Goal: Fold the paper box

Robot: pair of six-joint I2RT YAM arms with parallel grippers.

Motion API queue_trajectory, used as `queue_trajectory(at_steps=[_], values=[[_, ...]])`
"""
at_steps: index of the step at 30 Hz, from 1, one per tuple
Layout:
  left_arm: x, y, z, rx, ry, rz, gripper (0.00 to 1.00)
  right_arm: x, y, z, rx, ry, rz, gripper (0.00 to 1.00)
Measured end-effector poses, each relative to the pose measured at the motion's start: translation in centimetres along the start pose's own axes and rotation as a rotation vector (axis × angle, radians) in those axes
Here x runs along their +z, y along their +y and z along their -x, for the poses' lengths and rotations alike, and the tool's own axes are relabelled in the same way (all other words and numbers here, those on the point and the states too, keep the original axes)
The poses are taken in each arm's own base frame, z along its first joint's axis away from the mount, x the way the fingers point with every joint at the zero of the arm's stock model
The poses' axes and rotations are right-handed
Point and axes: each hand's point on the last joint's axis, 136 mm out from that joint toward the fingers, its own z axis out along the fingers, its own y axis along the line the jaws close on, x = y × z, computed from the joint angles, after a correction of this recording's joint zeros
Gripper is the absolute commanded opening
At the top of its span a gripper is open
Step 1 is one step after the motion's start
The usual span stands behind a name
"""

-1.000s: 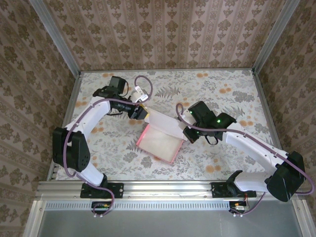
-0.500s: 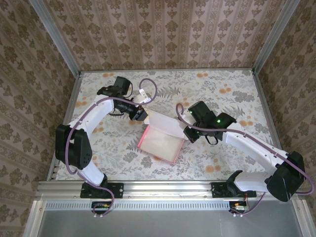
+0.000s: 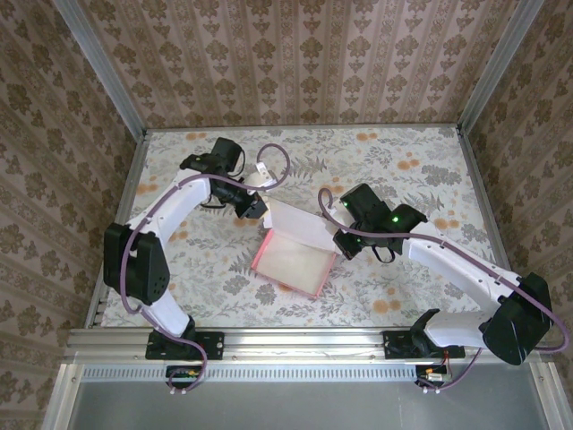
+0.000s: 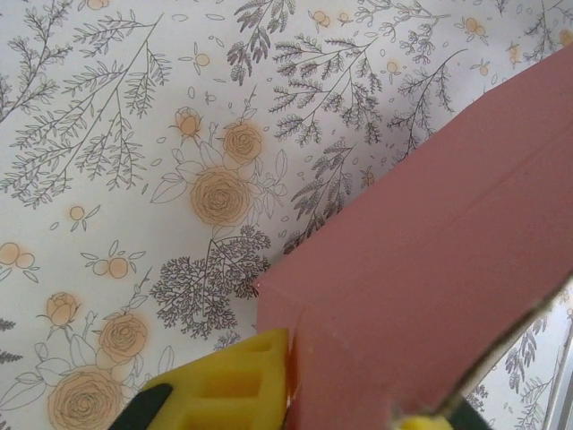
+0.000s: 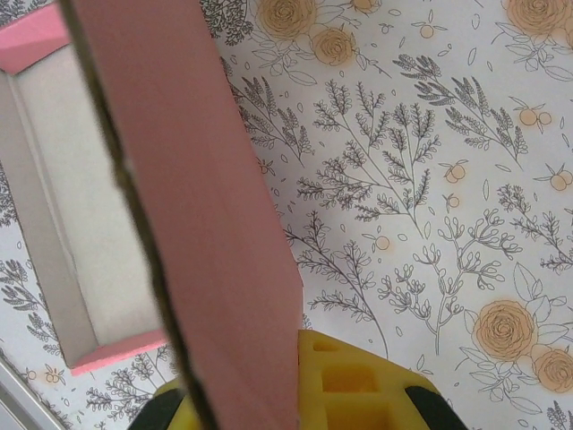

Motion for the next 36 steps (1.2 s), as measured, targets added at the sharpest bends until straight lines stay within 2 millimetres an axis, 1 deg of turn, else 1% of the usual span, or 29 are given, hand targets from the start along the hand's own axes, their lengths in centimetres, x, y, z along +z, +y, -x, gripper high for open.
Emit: queue_trajectory(at_steps=[4, 6, 7, 9, 15, 22, 28, 33, 36], values=[[0.2, -0.1, 0.0, 0.006, 0.007, 0.004, 0.05, 0.0, -0.2, -0.1, 0.014, 0.004, -0.009, 0.0], [0.3, -0.1, 0.1, 0.003, 0.005, 0.004, 0.04, 0.0, -0.4, 0.0, 0.04, 0.001, -0.025, 0.02], [0.3, -0.1, 0.2, -0.002, 0.006, 0.007, 0.02, 0.0, -0.6, 0.0, 0.055, 0.001, -0.035, 0.02], [0.5, -0.1, 0.2, -0.019, 0.016, 0.022, 0.0, 0.2, -1.1, 0.2, 0.097, -0.006, -0.064, 0.04], [1.0, 0.3, 1.0, -0.095, -0.001, 0.084, 0.01, 0.9, -3.1, 1.0, 0.257, -0.042, -0.165, 0.07], [0.8, 0.7, 0.5, -0.189, -0.019, 0.145, 0.02, 2.5, -4.7, 2.2, 0.369, -0.082, -0.239, 0.07], [1.7, 1.3, 0.3, -0.294, -0.053, 0.164, 0.06, 3.1, -5.7, 2.9, 0.445, -0.118, -0.279, 0.07], [2.4, 2.2, 0.5, -0.4, -0.092, 0.206, 0.06, 4.8, -6.3, 2.9, 0.495, -0.112, -0.31, 0.06], [2.6, 2.8, 0.7, -0.466, -0.12, 0.233, 0.05, 5.4, -6.7, 3.3, 0.524, -0.127, -0.327, 0.05]])
